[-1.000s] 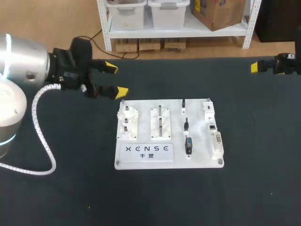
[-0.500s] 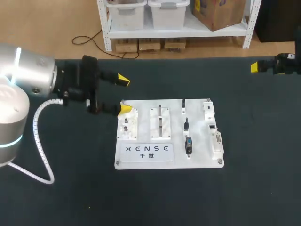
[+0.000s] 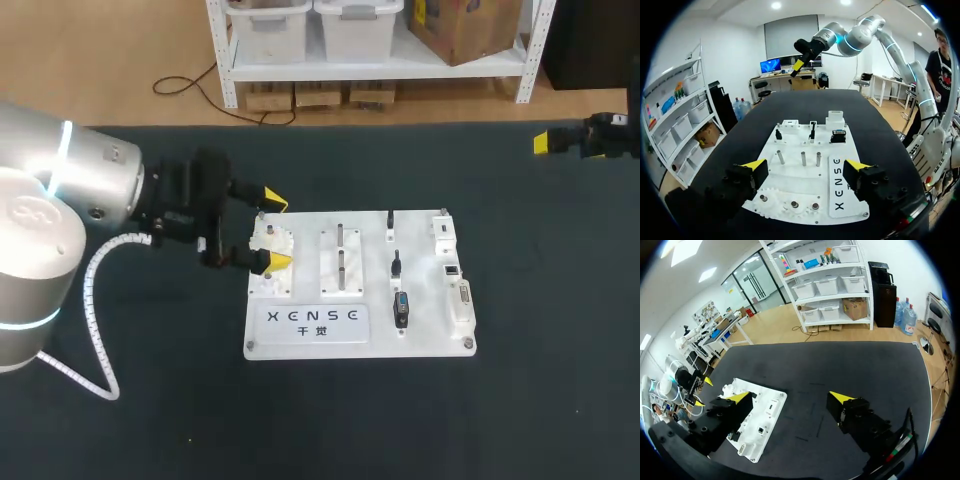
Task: Insert the Ethernet cable into its matching sockets.
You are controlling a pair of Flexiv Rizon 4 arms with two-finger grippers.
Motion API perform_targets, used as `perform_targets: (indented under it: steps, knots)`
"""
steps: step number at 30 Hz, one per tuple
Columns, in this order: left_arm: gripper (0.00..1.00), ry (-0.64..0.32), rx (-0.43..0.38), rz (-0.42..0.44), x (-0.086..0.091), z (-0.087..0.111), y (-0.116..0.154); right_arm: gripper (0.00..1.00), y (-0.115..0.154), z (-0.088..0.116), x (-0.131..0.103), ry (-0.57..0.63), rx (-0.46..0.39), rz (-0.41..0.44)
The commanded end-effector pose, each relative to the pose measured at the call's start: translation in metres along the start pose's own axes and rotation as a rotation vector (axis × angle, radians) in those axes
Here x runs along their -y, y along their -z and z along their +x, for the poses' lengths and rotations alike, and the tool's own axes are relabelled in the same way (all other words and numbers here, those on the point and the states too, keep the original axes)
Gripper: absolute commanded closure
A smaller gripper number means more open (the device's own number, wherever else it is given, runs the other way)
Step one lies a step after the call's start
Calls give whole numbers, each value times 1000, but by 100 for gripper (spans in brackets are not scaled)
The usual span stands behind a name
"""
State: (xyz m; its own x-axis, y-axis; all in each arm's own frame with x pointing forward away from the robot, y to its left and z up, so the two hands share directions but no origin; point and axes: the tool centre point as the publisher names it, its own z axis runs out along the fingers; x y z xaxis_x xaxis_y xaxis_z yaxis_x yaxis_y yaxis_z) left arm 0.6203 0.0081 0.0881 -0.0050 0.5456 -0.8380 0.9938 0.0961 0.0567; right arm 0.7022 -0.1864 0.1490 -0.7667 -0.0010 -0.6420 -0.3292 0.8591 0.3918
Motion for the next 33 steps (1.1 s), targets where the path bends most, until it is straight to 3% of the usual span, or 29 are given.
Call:
perform_targets:
  steps: [1,22,33]
  knots:
    - [0,-1,-18,17,0,1,-4,0,1,0,-1,0,0,3]
    - [0,11,-25,27,-1,0,-5,0,1,0,-1,0,0,3]
    - [0,11,-25,27,-1,0,-5,0,-34,14,-89,81,-214,129]
